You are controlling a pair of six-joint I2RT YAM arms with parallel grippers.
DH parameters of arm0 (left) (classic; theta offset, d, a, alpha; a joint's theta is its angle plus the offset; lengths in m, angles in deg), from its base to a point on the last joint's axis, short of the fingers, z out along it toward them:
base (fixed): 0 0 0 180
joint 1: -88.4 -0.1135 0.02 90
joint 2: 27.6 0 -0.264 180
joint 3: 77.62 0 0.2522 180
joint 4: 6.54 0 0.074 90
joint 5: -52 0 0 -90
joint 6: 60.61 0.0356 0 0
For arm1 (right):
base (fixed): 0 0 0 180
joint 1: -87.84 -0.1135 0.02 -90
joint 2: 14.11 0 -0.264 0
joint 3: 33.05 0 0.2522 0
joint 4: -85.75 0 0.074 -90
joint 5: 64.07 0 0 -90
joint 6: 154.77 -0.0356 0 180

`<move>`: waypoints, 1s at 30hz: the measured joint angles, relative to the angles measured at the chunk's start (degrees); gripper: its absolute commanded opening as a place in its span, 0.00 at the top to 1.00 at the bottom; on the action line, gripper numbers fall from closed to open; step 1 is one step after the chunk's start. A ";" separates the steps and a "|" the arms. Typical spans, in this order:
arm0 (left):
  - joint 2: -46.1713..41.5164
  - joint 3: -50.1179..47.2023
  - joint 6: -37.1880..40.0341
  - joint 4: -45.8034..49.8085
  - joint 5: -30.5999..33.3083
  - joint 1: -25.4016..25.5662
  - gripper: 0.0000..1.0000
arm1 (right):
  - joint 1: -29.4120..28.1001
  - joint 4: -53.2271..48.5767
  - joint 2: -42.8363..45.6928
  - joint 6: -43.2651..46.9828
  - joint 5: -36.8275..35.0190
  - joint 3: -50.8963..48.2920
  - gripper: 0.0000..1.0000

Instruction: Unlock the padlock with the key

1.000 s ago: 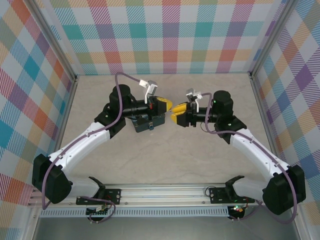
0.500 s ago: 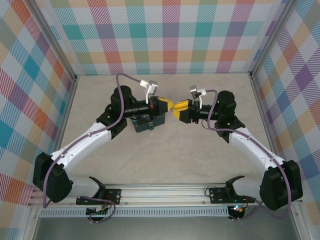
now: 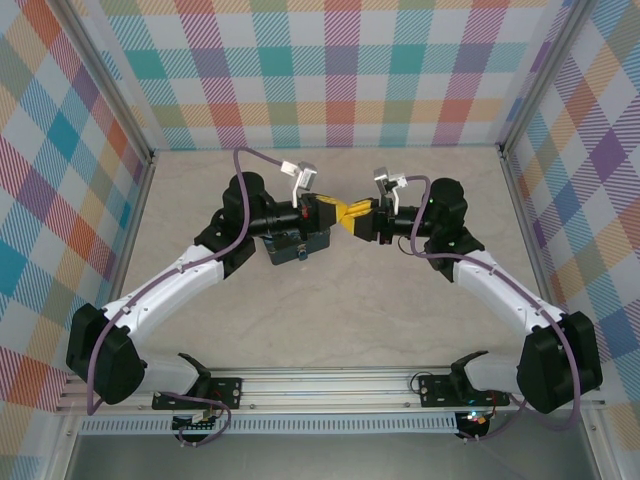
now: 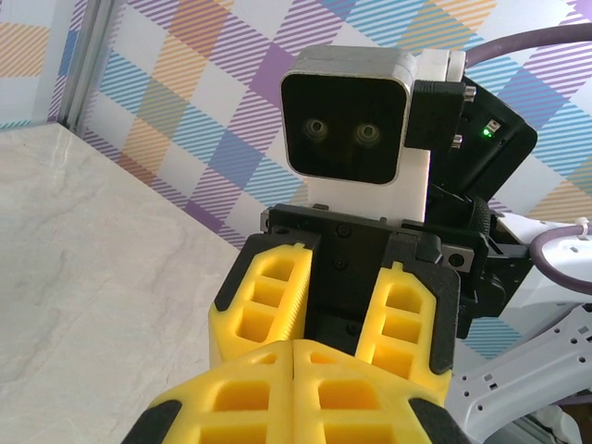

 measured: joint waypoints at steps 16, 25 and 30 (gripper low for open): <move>0.00 -0.07 -0.17 -0.42 1.16 0.00 1.00 | 0.00 -0.26 0.00 -0.20 -0.66 0.00 0.99; -0.15 -0.15 -0.28 0.11 3.34 0.09 0.49 | -0.13 -4.79 0.02 2.25 -2.78 0.13 1.00; -2.27 -0.35 0.20 4.76 8.79 -1.22 0.22 | -0.15 -11.34 0.63 5.90 -5.97 0.15 1.00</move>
